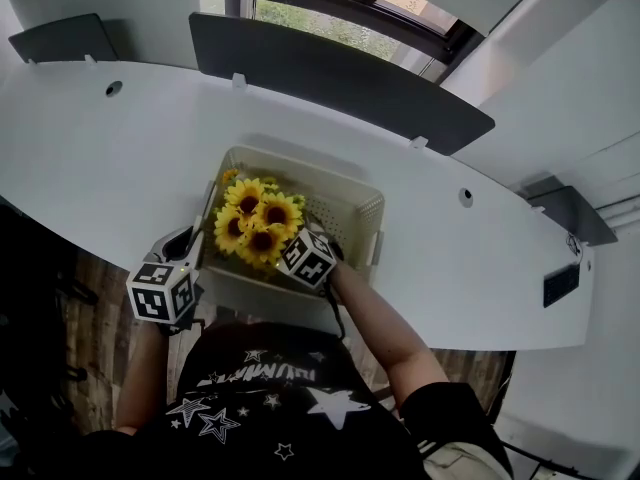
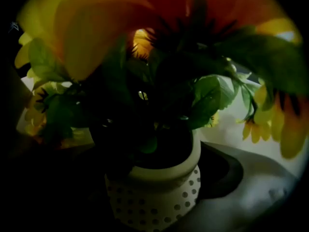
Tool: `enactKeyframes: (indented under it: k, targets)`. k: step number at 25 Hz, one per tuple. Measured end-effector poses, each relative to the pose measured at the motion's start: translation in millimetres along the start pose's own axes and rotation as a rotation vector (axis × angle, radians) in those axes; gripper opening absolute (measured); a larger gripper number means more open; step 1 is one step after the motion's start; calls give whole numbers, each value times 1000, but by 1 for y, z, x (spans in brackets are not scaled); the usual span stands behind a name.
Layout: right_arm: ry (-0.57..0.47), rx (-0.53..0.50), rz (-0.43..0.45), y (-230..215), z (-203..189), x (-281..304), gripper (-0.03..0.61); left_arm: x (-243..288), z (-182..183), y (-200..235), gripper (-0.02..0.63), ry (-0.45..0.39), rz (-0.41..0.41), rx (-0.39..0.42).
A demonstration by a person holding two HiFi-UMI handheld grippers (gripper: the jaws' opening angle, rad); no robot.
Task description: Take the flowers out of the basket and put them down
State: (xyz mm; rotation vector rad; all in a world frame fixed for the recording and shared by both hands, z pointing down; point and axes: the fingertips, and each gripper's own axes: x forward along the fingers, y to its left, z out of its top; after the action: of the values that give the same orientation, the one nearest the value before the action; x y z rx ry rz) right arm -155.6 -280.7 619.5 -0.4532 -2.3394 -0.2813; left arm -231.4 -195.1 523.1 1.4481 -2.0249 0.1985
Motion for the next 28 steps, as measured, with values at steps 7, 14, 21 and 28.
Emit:
enactKeyframes:
  k: [7, 14, 21, 28]
  targets:
    - [-53, 80, -33, -6, 18, 16, 545, 1, 1, 0, 51, 0, 2, -8]
    - [-77, 38, -83, -15, 35, 27, 543, 1, 1, 1, 51, 0, 9, -3]
    - [-94, 80, -119, -26, 47, 36, 543, 0, 3, 1, 50, 3, 3, -12]
    - [-82, 103, -134, -31, 47, 40, 543, 1, 2, 1, 49, -6, -8, -18]
